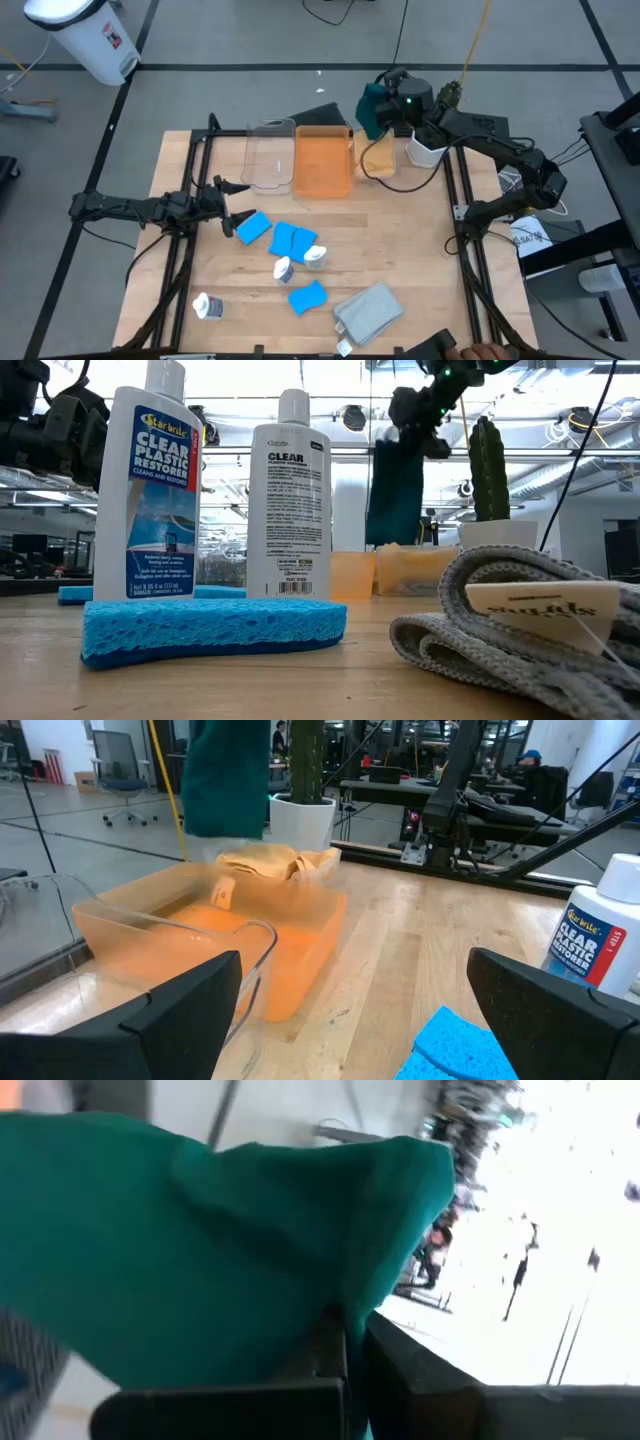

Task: Pick & Place Kitchen Items
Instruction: Put the blue microfiber cloth into the white bin

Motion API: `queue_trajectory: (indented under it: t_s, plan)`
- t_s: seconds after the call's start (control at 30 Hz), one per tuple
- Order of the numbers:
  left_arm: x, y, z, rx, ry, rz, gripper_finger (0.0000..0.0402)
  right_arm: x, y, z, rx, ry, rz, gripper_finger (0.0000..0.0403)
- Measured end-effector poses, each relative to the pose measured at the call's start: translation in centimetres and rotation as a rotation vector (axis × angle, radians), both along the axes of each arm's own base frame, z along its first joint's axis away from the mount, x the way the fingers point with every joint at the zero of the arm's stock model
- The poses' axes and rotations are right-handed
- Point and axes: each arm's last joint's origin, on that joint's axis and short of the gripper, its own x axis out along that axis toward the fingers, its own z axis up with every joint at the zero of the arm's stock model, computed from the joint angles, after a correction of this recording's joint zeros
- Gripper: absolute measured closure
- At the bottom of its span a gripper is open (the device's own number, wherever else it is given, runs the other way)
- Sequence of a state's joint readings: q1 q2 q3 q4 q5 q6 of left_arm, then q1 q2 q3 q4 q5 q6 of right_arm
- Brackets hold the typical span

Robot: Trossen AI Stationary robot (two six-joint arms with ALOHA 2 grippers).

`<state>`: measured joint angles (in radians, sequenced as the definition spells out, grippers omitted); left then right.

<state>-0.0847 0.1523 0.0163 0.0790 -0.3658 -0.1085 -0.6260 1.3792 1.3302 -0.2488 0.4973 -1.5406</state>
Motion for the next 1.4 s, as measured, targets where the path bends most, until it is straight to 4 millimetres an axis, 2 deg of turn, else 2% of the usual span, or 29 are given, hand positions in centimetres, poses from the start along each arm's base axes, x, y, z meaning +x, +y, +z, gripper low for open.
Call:
queue_trajectory:
  t_s: [0.1, 0.2, 0.3, 0.4, 0.57, 0.73, 0.87, 1.03, 1.4]
  plan:
    - [0.0, 0.0, 0.0, 0.0, 0.0, 0.0, 0.0007, 0.1, 0.2, 0.0, -0.027, 0.067, 0.026, 0.0403]
    - [0.0, 0.0, 0.0, 0.0, 0.0, 0.0, 0.0007, 0.2, -0.1, 0.5, -0.135, 0.101, 0.035, 0.0403]
    - [0.0, 0.0, 0.0, 0.0, 0.0, 0.0, 0.0007, 0.1, -0.7, 1.5, -0.212, 0.065, 0.065, 0.0403]
    - [0.0, 0.0, 0.0, 0.0, 0.0, 0.0, 0.0007, 0.0, -1.4, 1.4, -0.229, 0.033, 0.1, 0.0403]
    - [0.0, 0.0, 0.0, 0.0, 0.0, 0.0, 0.0007, -0.8, -3.4, -1.3, -0.18, 0.024, 0.099, 0.0403]
    - [0.0, 0.0, 0.0, 0.0, -0.001, 0.0, 0.0007, -2.4, -4.9, -3.3, -0.3, 0.011, 0.06, 0.0403]
    - [0.0, 0.0, 0.0, 0.0, 0.0, 0.0, 0.0007, -3.5, -5.6, -4.9, -0.284, 0.025, 0.044, 0.0403]
    - [0.0, 0.0, 0.0, 0.0, 0.0, 0.0, 0.0007, -3.7, -5.3, -6.9, -0.218, 0.018, 0.079, 0.0403]
    - [0.0, 0.0, 0.0, 0.0, 0.0, 0.0, 0.0007, -1.2, -2.7, -7.7, -0.096, -0.145, 0.153, 0.0403]
